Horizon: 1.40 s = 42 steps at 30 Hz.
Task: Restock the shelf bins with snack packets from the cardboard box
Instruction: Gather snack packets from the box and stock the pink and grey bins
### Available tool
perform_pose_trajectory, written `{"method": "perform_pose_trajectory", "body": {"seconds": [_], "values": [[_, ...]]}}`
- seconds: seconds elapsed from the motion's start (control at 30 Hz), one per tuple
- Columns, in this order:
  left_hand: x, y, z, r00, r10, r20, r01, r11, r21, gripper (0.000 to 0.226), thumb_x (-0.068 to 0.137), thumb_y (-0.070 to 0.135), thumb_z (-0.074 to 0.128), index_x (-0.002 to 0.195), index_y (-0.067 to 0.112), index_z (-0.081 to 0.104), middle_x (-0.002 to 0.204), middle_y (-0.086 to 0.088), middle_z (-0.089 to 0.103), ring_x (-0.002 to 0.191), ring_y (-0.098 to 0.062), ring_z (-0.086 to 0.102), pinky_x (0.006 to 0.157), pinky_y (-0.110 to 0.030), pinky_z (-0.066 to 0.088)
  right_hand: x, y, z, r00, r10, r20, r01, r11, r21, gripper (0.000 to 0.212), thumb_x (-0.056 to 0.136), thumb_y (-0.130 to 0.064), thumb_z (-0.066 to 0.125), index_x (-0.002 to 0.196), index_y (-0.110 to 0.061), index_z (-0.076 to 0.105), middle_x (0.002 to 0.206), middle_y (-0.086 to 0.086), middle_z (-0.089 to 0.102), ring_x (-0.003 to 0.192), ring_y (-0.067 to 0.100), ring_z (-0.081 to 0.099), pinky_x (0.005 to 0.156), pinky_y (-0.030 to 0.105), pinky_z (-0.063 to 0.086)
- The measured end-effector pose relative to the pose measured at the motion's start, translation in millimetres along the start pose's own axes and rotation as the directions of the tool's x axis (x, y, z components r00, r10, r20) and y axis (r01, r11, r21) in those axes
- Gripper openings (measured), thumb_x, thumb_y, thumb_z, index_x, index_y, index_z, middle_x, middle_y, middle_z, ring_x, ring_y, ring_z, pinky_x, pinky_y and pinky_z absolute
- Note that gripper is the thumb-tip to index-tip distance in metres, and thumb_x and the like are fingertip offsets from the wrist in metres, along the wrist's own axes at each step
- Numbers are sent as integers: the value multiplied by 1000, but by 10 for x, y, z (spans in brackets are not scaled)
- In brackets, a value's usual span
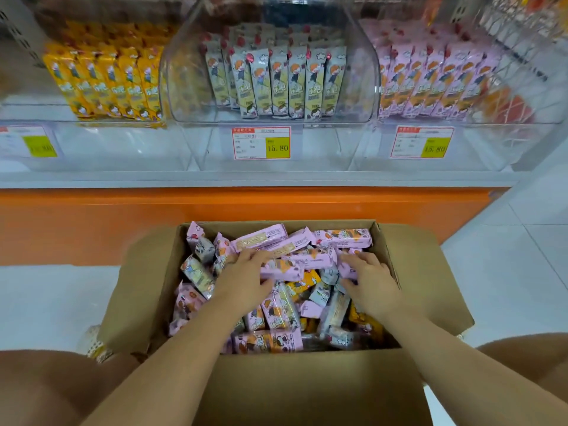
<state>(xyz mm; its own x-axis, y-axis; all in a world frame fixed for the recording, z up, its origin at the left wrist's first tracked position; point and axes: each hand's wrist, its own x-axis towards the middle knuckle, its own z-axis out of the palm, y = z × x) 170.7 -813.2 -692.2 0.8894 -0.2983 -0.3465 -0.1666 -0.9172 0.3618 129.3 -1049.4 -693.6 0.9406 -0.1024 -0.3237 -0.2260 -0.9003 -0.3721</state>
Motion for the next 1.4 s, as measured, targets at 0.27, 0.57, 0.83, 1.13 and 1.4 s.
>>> {"method": "perform_pose_trajectory", "body": {"seconds": [0.27, 0.57, 0.83, 1.13, 1.4], "values": [[67, 206, 24, 980, 197, -21, -195, 977, 86, 51, 92, 47, 54, 138, 29, 43, 139, 7, 38, 128, -19, 34, 102, -35, 36, -4, -69, -201, 1000, -21, 15, 21, 998, 57, 45, 85, -19, 56, 128, -33, 54, 134, -2, 40, 97, 21, 52, 94, 31, 39], [279, 427, 72, 943, 323, 80, -331, 938, 106, 43, 84, 41, 66, 122, 30, 51, 148, 7, 29, 136, -19, 24, 113, -38, 24, -337, 20, -426, 995, -99, -6, 97, 986, -134, 43, 85, -20, 53, 125, -37, 52, 140, -8, 34, 124, 21, 37, 95, 29, 39], [213, 543, 64, 889, 428, 161, -450, 881, 144, 35, 84, 42, 65, 114, 27, 53, 134, 0, 26, 121, -26, 37, 97, -36, 38, -401, 145, -282, 987, -128, -100, 80, 919, -386, 33, 48, -23, 86, 72, -27, 64, 109, 0, 61, 88, 26, 61, 57, 34, 51], [-47, 654, -360, 899, 438, 19, -439, 896, 68, 40, 84, 49, 63, 117, 28, 56, 146, 11, 31, 129, -15, 34, 103, -28, 33, -393, 100, -525, 980, -75, -182, 51, 990, -130, 23, 82, -17, 57, 104, -24, 54, 109, -3, 55, 89, 22, 52, 59, 28, 38], [-465, 747, -832, 902, 428, -56, -417, 898, 141, 41, 83, 49, 65, 117, 28, 56, 143, 13, 32, 126, -10, 36, 100, -23, 33, -630, 178, -644, 982, -89, -164, 102, 992, 70, 15, 81, -9, 58, 80, -21, 66, 90, -5, 59, 81, 11, 57, 69, 22, 45]]}}
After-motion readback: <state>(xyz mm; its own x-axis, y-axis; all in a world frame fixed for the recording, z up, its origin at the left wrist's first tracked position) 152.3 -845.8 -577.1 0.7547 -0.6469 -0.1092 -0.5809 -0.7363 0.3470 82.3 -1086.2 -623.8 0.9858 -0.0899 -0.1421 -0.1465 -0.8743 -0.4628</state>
